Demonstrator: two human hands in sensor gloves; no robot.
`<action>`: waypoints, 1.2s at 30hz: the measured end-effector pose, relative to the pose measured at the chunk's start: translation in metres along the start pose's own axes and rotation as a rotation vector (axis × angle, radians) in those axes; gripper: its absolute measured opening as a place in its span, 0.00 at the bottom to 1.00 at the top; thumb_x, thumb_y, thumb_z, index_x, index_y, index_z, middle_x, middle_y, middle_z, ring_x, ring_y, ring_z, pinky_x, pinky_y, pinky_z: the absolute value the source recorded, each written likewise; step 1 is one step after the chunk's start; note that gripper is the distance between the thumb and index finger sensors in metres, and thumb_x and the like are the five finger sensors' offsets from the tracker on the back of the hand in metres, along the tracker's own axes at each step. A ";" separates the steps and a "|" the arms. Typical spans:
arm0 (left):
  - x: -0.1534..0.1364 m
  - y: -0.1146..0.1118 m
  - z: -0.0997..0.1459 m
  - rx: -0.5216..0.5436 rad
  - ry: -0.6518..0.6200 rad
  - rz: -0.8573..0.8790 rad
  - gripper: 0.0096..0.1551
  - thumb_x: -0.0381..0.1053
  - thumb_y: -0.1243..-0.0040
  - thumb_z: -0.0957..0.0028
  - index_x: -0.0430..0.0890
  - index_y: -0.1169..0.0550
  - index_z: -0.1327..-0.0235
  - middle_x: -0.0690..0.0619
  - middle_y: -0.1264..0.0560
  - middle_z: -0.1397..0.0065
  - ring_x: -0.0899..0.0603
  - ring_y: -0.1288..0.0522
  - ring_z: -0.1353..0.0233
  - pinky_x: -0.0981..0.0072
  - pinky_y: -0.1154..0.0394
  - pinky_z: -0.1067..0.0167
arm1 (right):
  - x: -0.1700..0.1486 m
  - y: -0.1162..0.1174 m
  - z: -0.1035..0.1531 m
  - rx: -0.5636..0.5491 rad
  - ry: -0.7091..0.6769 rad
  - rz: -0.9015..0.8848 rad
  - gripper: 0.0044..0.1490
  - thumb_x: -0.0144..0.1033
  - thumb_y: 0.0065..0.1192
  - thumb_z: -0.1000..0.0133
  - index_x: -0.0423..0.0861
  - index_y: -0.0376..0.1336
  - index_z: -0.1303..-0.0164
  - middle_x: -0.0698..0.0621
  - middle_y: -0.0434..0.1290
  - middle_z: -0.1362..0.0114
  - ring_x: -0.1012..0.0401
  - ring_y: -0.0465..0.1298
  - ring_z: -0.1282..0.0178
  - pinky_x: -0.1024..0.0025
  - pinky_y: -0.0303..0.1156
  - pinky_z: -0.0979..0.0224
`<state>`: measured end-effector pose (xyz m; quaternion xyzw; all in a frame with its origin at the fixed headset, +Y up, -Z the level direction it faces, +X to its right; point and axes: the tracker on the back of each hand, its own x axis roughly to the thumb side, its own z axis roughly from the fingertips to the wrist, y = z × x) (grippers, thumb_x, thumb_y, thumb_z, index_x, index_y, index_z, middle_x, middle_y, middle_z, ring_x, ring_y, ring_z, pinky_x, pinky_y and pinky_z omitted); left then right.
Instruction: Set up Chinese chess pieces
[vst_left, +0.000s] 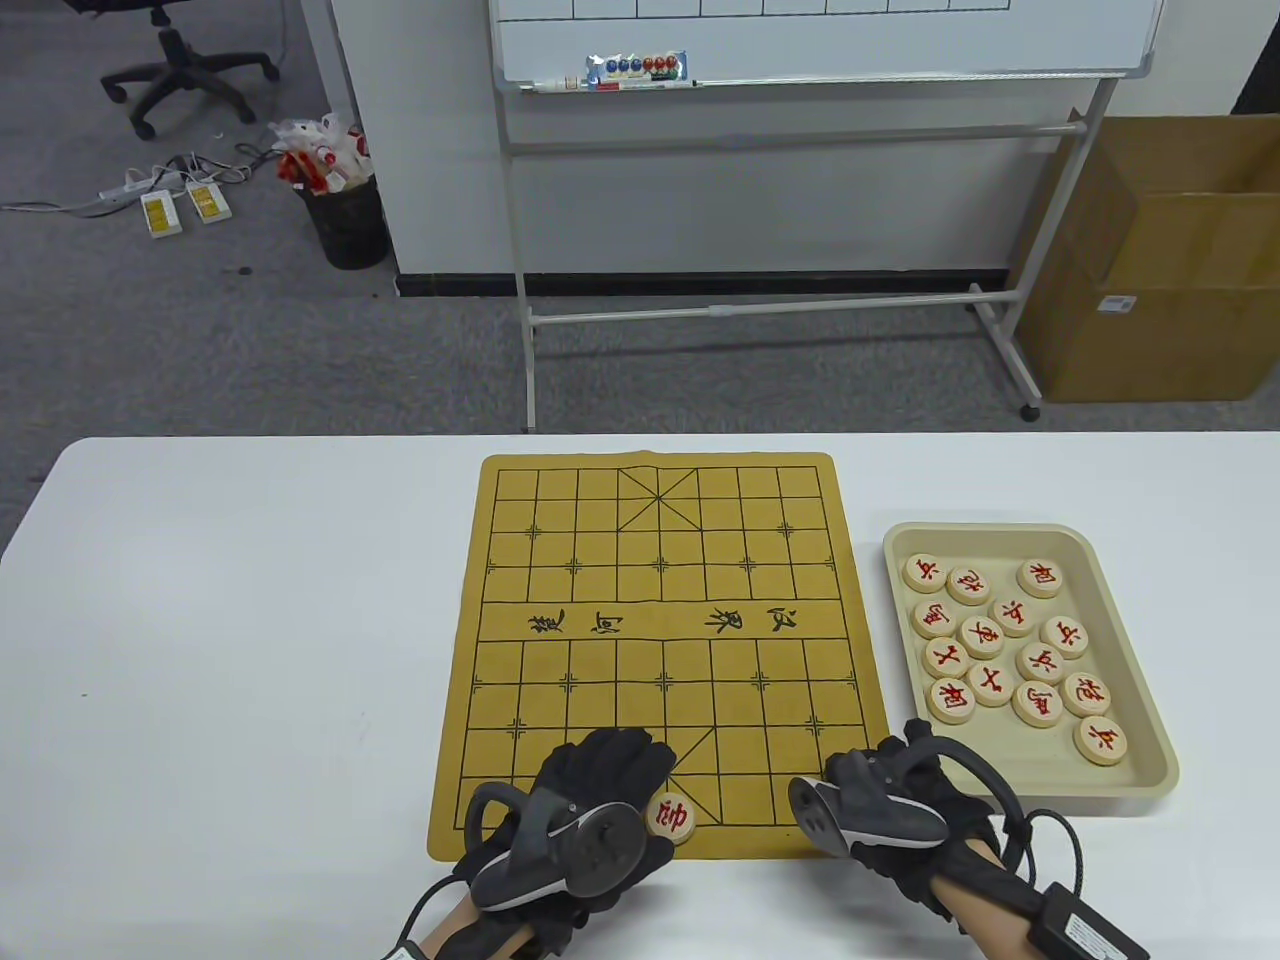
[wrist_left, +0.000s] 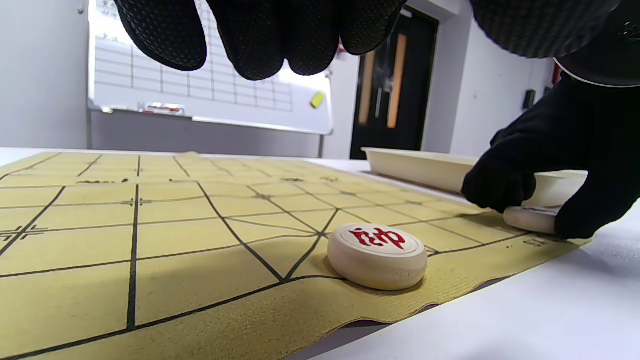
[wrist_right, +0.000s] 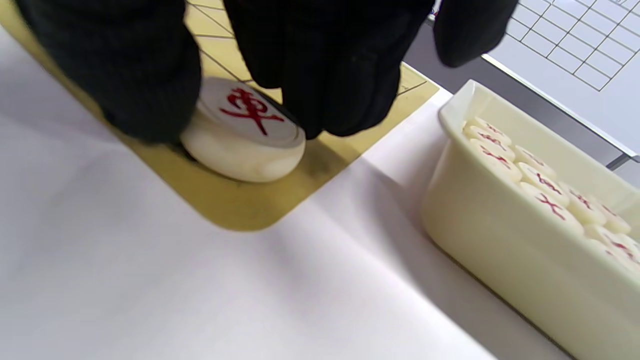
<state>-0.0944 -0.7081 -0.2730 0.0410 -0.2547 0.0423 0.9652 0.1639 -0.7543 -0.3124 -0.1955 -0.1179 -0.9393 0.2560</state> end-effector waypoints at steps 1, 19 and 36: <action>0.000 0.000 0.000 -0.001 0.000 0.000 0.50 0.70 0.47 0.61 0.53 0.41 0.22 0.49 0.39 0.16 0.39 0.36 0.17 0.38 0.35 0.25 | 0.000 0.000 0.000 0.012 0.005 0.000 0.54 0.56 0.71 0.54 0.46 0.55 0.20 0.47 0.73 0.25 0.51 0.76 0.29 0.37 0.57 0.18; -0.001 0.002 0.001 0.015 0.006 0.005 0.50 0.70 0.47 0.60 0.53 0.41 0.22 0.49 0.39 0.16 0.39 0.37 0.17 0.38 0.35 0.25 | -0.149 -0.030 0.031 -0.291 0.440 -0.418 0.52 0.55 0.71 0.51 0.50 0.56 0.17 0.47 0.65 0.15 0.44 0.70 0.19 0.37 0.60 0.18; -0.003 0.000 0.001 0.013 0.010 0.009 0.49 0.69 0.47 0.60 0.53 0.40 0.22 0.49 0.39 0.17 0.39 0.37 0.17 0.38 0.34 0.25 | -0.145 0.035 -0.052 -0.019 0.293 -0.297 0.44 0.47 0.77 0.54 0.61 0.61 0.25 0.56 0.70 0.21 0.55 0.73 0.24 0.44 0.61 0.18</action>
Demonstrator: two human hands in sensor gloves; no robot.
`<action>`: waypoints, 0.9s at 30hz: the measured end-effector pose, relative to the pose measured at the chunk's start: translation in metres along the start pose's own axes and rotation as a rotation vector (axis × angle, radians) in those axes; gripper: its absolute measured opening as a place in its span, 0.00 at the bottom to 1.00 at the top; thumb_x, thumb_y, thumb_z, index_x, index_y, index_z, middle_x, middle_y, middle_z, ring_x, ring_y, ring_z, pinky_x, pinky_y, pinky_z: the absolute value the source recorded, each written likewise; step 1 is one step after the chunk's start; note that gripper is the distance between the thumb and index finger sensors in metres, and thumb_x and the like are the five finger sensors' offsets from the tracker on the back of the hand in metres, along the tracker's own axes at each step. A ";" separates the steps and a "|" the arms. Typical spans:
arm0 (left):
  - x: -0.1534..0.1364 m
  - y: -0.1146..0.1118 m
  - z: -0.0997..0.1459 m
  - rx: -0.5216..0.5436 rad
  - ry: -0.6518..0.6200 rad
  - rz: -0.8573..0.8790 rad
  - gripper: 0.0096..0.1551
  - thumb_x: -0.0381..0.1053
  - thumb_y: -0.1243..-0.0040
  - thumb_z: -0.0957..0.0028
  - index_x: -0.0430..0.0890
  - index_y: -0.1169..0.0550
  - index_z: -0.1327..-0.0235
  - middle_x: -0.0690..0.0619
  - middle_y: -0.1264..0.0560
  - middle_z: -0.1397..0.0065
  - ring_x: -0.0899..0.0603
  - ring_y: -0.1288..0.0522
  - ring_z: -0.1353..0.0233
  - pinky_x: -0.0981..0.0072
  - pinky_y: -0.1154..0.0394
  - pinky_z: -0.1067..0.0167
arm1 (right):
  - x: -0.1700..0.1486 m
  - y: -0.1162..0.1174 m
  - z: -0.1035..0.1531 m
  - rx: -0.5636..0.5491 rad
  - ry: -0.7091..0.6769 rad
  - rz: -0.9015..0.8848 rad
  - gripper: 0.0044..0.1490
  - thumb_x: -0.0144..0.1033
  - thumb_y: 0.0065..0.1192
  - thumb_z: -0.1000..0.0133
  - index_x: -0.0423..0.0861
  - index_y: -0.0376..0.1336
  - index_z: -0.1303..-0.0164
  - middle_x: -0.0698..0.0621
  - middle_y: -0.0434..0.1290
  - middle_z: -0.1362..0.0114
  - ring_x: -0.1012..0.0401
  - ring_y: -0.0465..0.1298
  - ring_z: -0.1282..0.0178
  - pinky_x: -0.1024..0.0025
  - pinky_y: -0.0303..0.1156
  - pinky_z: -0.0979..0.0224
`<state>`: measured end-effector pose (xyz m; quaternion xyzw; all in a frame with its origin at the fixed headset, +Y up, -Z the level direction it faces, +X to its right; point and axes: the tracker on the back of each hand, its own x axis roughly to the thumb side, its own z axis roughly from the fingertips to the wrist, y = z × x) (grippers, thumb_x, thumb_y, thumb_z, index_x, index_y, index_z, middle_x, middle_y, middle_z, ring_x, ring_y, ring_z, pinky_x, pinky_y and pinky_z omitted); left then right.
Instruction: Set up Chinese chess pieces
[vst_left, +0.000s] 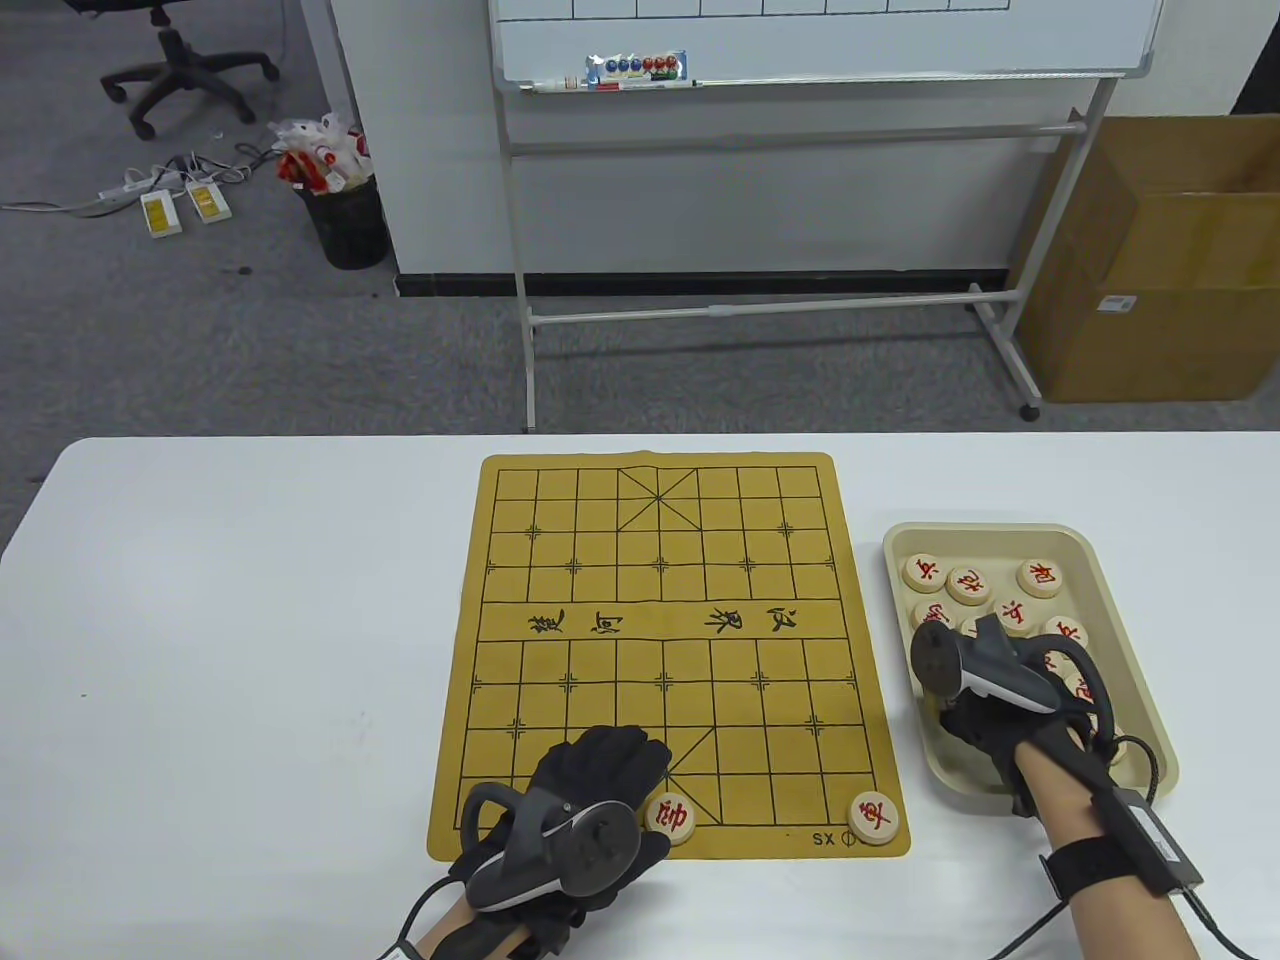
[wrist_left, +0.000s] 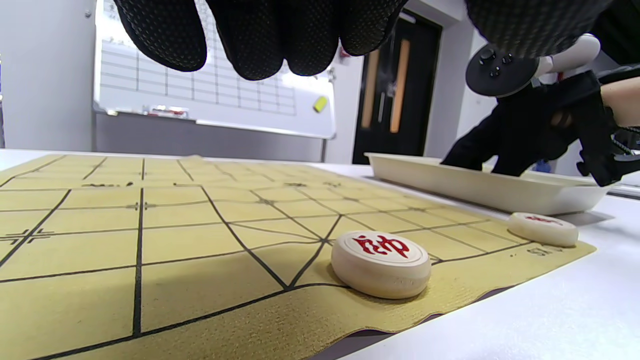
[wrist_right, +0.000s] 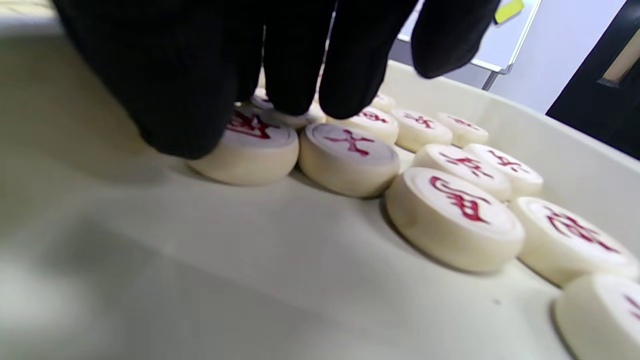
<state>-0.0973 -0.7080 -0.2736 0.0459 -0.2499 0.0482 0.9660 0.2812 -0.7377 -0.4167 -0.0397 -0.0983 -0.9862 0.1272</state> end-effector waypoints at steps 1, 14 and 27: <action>0.000 0.000 0.000 -0.002 -0.002 0.000 0.49 0.69 0.47 0.60 0.53 0.40 0.22 0.49 0.39 0.17 0.39 0.36 0.17 0.38 0.34 0.25 | 0.000 0.002 0.000 0.004 -0.001 -0.006 0.44 0.47 0.76 0.54 0.61 0.62 0.26 0.55 0.71 0.23 0.54 0.74 0.27 0.43 0.61 0.18; 0.000 -0.002 -0.001 -0.010 0.000 -0.003 0.49 0.69 0.47 0.60 0.53 0.40 0.23 0.49 0.39 0.17 0.39 0.36 0.17 0.38 0.34 0.25 | 0.010 0.005 0.009 0.059 -0.003 0.132 0.48 0.55 0.73 0.55 0.55 0.61 0.23 0.51 0.73 0.22 0.54 0.77 0.27 0.42 0.62 0.18; 0.000 -0.002 0.000 -0.002 0.000 -0.001 0.49 0.69 0.47 0.60 0.53 0.41 0.22 0.49 0.39 0.17 0.39 0.37 0.17 0.38 0.34 0.25 | 0.009 0.010 0.013 0.003 -0.014 0.141 0.48 0.51 0.77 0.56 0.57 0.60 0.25 0.53 0.71 0.23 0.55 0.75 0.28 0.43 0.61 0.18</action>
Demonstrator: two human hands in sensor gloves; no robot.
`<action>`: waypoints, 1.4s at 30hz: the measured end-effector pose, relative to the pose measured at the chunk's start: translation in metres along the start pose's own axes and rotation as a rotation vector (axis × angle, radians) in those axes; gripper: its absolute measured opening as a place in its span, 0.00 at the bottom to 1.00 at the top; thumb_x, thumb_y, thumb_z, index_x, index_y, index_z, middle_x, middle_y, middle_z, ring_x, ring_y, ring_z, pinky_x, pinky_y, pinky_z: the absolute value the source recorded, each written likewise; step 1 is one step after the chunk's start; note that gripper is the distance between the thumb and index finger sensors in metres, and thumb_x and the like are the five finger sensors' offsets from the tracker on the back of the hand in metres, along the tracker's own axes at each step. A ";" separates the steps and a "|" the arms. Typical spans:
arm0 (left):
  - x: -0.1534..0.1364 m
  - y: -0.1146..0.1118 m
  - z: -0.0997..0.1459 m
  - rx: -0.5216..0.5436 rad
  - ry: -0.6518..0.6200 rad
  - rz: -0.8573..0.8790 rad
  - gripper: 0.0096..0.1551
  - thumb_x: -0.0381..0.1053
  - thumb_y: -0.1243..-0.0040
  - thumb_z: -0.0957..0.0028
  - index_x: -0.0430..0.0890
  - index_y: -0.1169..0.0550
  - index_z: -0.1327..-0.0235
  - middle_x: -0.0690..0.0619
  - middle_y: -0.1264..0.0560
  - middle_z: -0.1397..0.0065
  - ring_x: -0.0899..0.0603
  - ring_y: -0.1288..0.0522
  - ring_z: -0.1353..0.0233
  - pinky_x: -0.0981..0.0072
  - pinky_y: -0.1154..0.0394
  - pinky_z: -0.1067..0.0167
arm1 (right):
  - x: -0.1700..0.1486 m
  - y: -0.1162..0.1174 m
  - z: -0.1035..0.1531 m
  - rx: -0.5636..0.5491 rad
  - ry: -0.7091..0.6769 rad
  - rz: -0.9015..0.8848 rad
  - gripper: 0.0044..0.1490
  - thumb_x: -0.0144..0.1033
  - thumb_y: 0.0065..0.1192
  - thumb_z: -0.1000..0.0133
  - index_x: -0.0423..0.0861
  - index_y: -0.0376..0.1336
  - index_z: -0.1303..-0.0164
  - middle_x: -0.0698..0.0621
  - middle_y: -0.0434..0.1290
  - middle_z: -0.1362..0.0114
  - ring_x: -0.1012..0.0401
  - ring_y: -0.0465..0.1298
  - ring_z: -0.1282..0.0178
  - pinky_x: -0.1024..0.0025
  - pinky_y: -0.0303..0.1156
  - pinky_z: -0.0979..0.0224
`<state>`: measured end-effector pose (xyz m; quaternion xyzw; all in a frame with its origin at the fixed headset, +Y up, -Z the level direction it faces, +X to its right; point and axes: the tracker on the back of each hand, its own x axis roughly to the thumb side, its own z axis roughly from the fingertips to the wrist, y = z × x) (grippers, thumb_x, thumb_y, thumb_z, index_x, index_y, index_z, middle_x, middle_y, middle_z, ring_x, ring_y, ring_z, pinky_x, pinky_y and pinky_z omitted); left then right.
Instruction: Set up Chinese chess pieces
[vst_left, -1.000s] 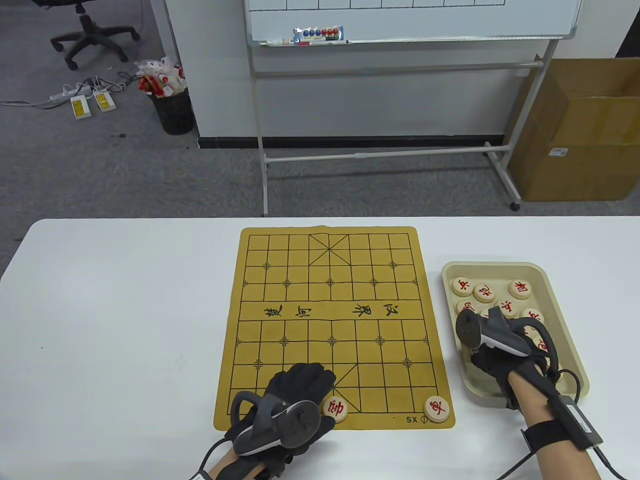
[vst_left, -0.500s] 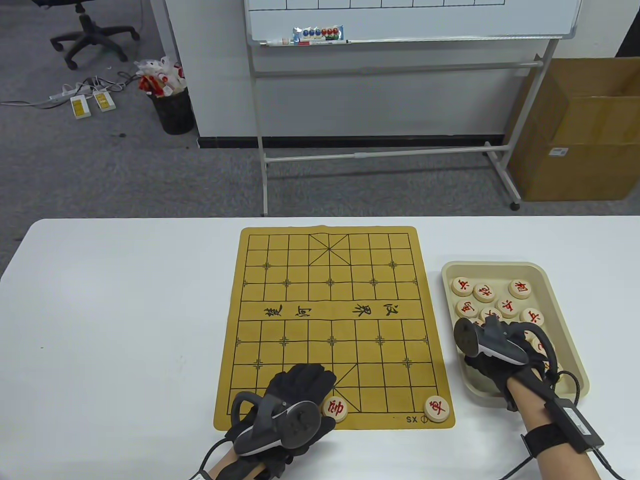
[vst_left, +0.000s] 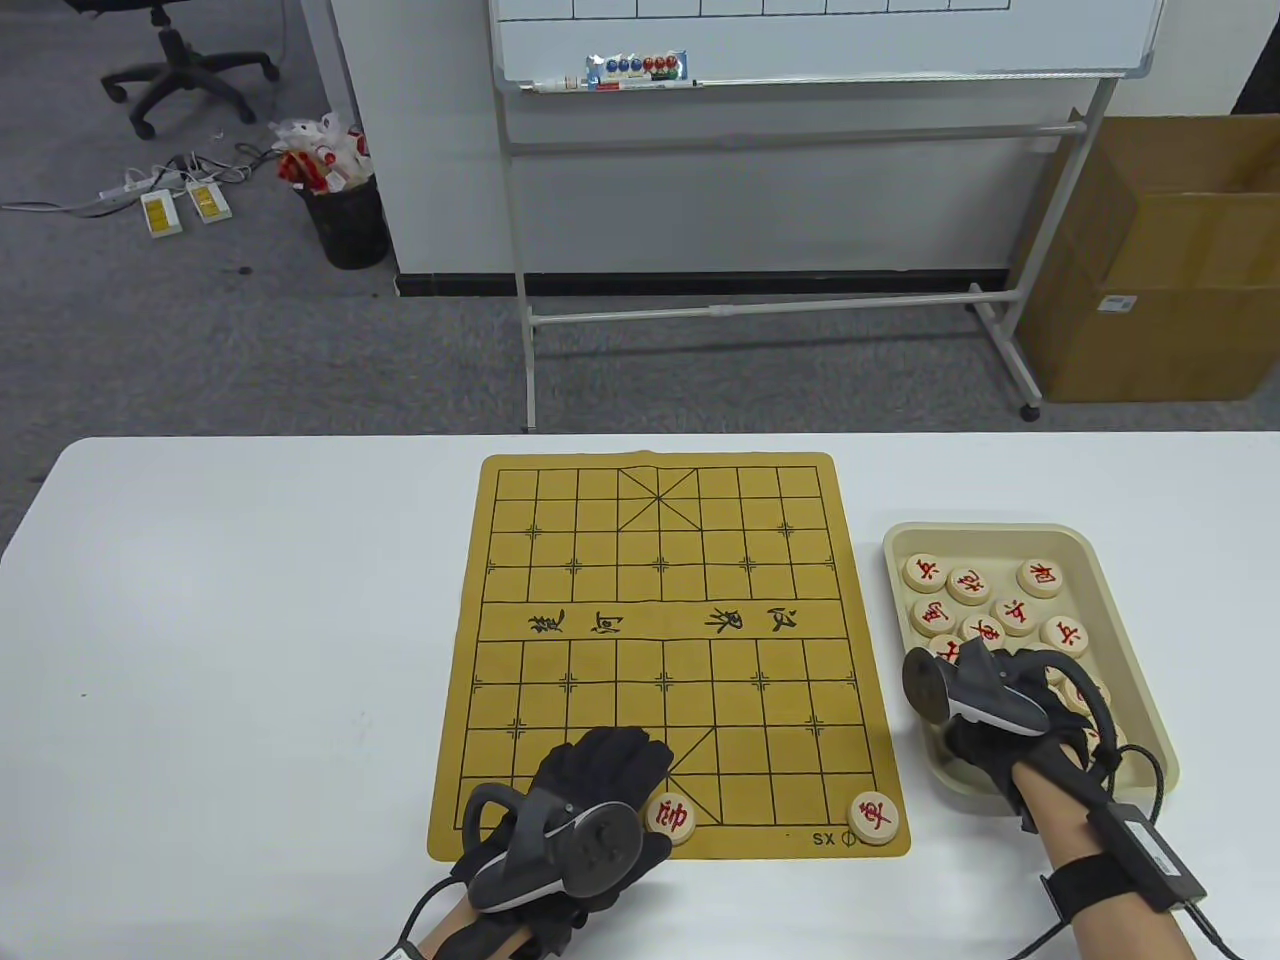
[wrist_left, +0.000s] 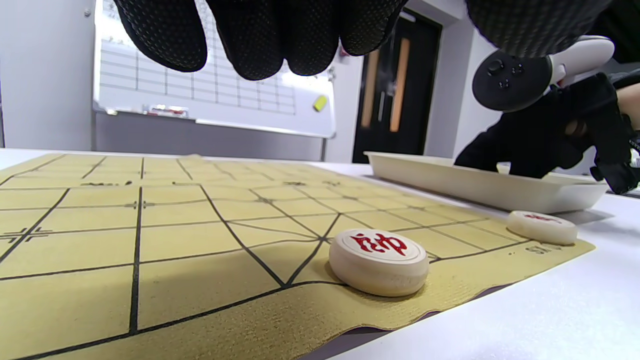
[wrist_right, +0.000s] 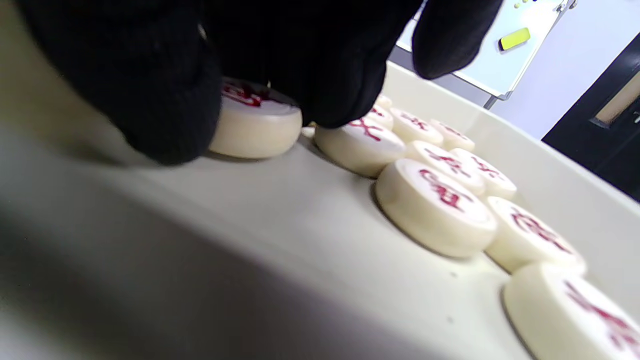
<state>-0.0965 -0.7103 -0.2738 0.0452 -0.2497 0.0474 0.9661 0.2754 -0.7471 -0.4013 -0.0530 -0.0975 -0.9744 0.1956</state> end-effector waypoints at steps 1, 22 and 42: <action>0.000 0.000 0.000 0.001 0.000 0.001 0.49 0.69 0.47 0.60 0.53 0.40 0.22 0.49 0.39 0.17 0.39 0.36 0.17 0.38 0.34 0.25 | -0.002 -0.003 0.002 -0.007 0.003 -0.014 0.48 0.51 0.77 0.56 0.57 0.60 0.24 0.52 0.71 0.23 0.55 0.75 0.28 0.43 0.61 0.18; 0.001 -0.001 0.001 0.012 -0.006 0.002 0.49 0.69 0.47 0.60 0.53 0.41 0.22 0.49 0.39 0.17 0.39 0.37 0.17 0.38 0.34 0.25 | 0.048 -0.073 0.047 -0.306 -0.231 -0.126 0.52 0.52 0.76 0.57 0.50 0.57 0.23 0.47 0.68 0.22 0.53 0.73 0.29 0.40 0.59 0.18; 0.001 0.000 0.002 0.008 -0.009 -0.001 0.50 0.69 0.47 0.60 0.53 0.41 0.22 0.49 0.39 0.17 0.39 0.37 0.17 0.38 0.34 0.25 | 0.104 -0.055 0.018 -0.192 -0.337 -0.035 0.51 0.50 0.77 0.56 0.51 0.57 0.23 0.49 0.69 0.22 0.54 0.74 0.28 0.41 0.60 0.18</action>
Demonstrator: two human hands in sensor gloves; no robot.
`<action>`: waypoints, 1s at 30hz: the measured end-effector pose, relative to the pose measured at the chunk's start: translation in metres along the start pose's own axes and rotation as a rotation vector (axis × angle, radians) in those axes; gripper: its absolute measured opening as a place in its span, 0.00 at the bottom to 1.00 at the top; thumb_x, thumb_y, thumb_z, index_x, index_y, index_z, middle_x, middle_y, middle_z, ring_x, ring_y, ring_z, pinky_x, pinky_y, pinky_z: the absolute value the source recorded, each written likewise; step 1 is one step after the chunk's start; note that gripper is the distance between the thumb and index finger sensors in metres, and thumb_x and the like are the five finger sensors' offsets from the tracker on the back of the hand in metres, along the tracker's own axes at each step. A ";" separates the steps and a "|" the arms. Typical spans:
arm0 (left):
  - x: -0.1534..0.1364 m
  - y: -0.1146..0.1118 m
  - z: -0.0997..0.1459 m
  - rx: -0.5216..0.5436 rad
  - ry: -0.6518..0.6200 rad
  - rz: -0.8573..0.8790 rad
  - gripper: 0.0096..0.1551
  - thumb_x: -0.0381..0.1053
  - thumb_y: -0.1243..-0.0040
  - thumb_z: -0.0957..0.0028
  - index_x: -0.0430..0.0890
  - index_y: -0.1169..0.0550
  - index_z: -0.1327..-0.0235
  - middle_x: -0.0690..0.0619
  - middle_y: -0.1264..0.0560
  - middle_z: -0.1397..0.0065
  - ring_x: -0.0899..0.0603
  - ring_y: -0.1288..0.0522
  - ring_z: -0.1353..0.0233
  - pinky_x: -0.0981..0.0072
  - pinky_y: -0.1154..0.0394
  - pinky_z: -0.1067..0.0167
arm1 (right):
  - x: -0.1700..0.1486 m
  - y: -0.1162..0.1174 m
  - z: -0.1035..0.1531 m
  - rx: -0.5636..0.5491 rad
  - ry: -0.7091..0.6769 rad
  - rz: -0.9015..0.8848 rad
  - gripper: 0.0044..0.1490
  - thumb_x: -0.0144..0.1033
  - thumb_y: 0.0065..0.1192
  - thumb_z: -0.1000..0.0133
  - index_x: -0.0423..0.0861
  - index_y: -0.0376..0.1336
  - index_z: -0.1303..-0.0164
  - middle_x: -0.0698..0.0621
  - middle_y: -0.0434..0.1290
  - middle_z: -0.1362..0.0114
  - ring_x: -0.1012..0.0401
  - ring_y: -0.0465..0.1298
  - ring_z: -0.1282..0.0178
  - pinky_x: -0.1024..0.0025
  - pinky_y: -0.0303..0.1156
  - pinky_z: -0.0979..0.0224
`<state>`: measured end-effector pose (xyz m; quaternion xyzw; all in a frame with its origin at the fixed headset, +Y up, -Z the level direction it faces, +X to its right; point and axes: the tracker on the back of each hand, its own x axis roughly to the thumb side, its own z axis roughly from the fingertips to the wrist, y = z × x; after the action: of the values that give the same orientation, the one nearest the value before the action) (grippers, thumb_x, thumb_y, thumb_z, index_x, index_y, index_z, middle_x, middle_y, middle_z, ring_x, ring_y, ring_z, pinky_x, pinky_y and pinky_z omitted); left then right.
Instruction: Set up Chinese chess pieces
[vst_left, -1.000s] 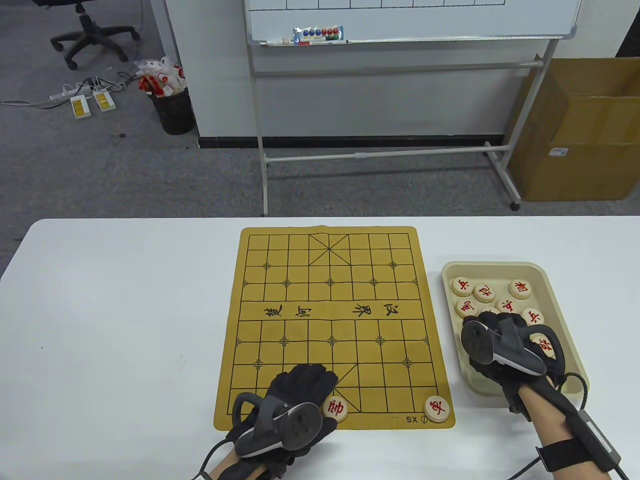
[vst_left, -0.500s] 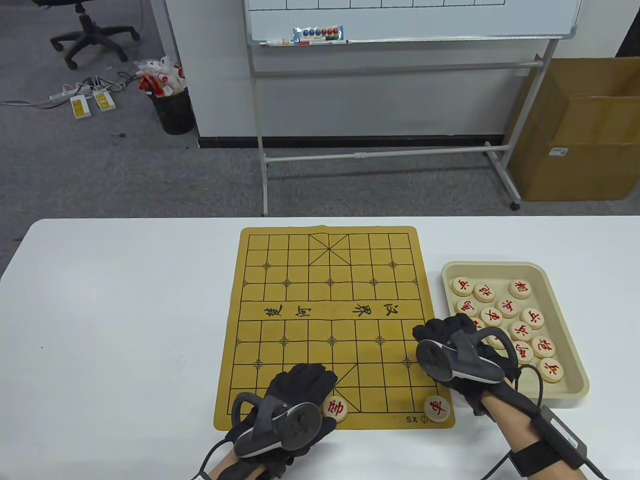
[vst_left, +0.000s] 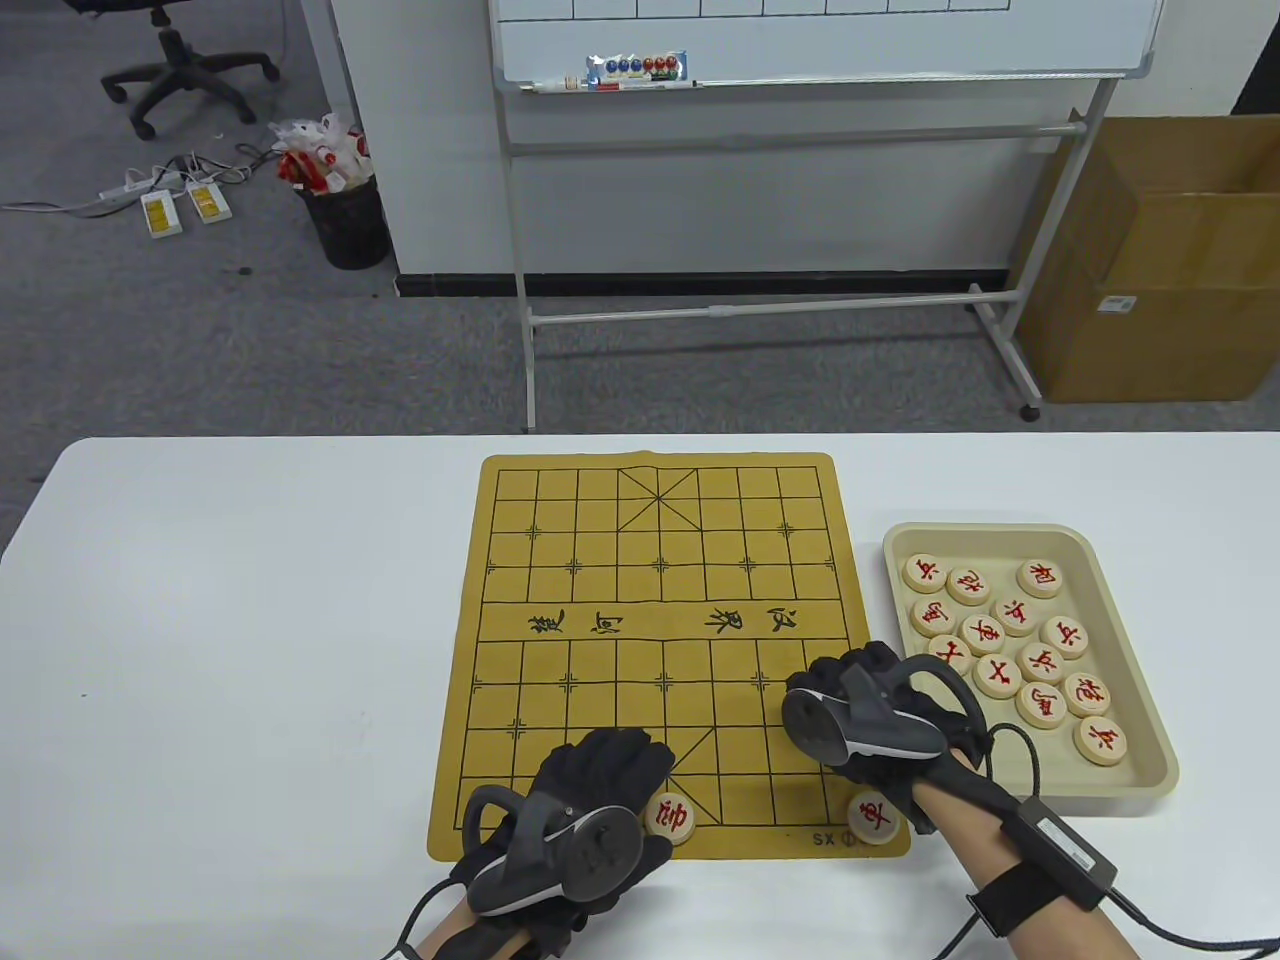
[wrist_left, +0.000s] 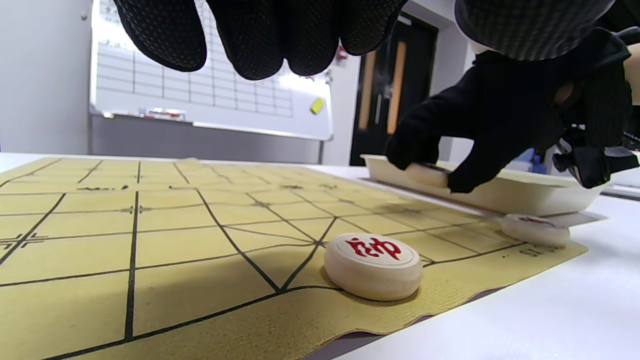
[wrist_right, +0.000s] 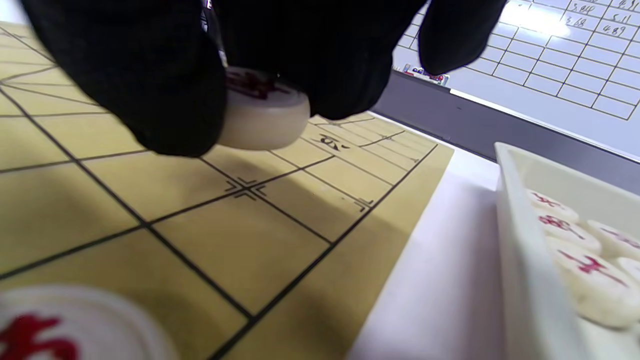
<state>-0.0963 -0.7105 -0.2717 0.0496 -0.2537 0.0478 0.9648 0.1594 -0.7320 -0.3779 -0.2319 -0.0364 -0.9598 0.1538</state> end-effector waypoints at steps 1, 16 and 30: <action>0.000 0.000 0.000 0.000 0.000 -0.001 0.50 0.69 0.47 0.60 0.53 0.41 0.22 0.49 0.39 0.17 0.39 0.36 0.17 0.38 0.34 0.25 | 0.000 0.001 -0.001 0.002 0.002 0.002 0.51 0.50 0.77 0.56 0.51 0.57 0.23 0.49 0.69 0.22 0.54 0.74 0.28 0.41 0.60 0.18; 0.000 -0.001 0.000 -0.006 -0.001 -0.003 0.50 0.69 0.47 0.60 0.53 0.41 0.22 0.49 0.39 0.17 0.39 0.36 0.17 0.38 0.34 0.25 | 0.015 0.004 0.003 0.061 -0.067 0.003 0.50 0.52 0.75 0.56 0.50 0.58 0.24 0.49 0.71 0.23 0.54 0.75 0.29 0.40 0.60 0.18; 0.000 -0.001 -0.001 -0.013 -0.002 -0.006 0.50 0.69 0.47 0.60 0.53 0.41 0.22 0.49 0.39 0.17 0.39 0.36 0.17 0.38 0.34 0.25 | 0.048 0.003 0.026 0.096 -0.198 -0.030 0.51 0.56 0.73 0.56 0.48 0.59 0.25 0.48 0.73 0.26 0.53 0.77 0.32 0.40 0.61 0.18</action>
<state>-0.0956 -0.7115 -0.2723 0.0442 -0.2549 0.0433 0.9650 0.1315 -0.7445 -0.3326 -0.3172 -0.1009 -0.9316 0.1459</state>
